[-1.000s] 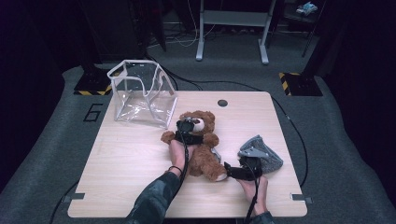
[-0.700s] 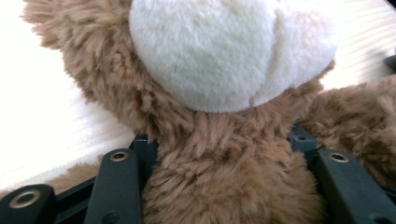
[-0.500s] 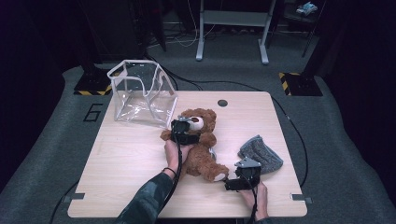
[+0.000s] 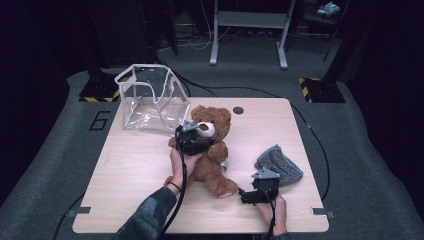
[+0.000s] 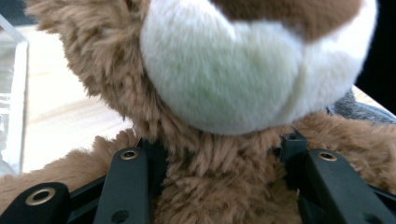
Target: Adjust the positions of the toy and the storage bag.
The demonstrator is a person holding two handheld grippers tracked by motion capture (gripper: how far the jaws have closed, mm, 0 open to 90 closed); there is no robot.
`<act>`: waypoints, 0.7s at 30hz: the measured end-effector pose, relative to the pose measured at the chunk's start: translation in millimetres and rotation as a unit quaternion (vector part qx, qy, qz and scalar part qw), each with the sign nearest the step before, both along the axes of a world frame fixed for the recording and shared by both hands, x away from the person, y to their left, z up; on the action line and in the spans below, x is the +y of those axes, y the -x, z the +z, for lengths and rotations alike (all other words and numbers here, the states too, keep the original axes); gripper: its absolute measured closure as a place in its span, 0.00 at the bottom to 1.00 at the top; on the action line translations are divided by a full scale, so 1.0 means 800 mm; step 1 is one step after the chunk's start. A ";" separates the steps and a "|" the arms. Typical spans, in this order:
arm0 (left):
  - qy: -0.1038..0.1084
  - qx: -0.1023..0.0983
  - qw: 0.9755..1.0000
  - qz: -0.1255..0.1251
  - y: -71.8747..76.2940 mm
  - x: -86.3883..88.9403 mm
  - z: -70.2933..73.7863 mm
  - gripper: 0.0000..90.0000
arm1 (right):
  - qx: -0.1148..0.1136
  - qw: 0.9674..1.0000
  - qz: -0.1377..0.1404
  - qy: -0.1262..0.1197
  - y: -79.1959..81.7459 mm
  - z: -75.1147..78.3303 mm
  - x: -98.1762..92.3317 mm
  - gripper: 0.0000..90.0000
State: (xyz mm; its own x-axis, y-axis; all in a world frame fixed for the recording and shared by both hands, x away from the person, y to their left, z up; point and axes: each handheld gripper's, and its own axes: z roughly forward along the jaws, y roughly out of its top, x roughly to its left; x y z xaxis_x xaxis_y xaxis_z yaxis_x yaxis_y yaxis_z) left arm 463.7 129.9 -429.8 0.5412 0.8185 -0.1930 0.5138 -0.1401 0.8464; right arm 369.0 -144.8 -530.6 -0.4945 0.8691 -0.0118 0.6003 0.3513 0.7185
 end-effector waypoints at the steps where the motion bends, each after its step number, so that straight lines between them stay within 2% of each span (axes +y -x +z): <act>1: 0.004 -0.008 1.000 -0.001 0.002 0.003 0.004 0.59 | 0.000 1.000 -0.002 -0.001 0.000 0.000 0.000 0.00; 7: 0.015 -0.025 1.000 -0.004 0.008 0.015 0.014 0.59 | 0.000 1.000 -0.002 -0.002 0.000 0.000 0.000 0.00; 9: 0.015 -0.025 1.000 -0.006 0.009 0.017 0.016 0.59 | 0.000 1.000 -0.003 -0.001 0.000 0.000 0.000 0.00; 10: 0.014 -0.033 0.999 -0.006 0.009 0.022 0.020 0.59 | 0.000 1.000 -0.001 0.000 0.000 0.000 0.000 0.00; 12: 0.014 -0.034 0.999 -0.007 0.010 0.025 0.022 0.59 | 0.001 1.000 -0.001 0.000 0.000 0.000 0.000 0.00; 20: 0.015 -0.046 0.999 -0.004 0.017 0.049 0.038 0.59 | 0.001 1.000 0.000 0.000 0.000 0.000 0.000 0.00; 21: 0.013 -0.048 0.999 -0.001 0.019 0.058 0.041 0.59 | 0.002 1.000 -0.001 -0.002 0.000 0.000 0.000 0.00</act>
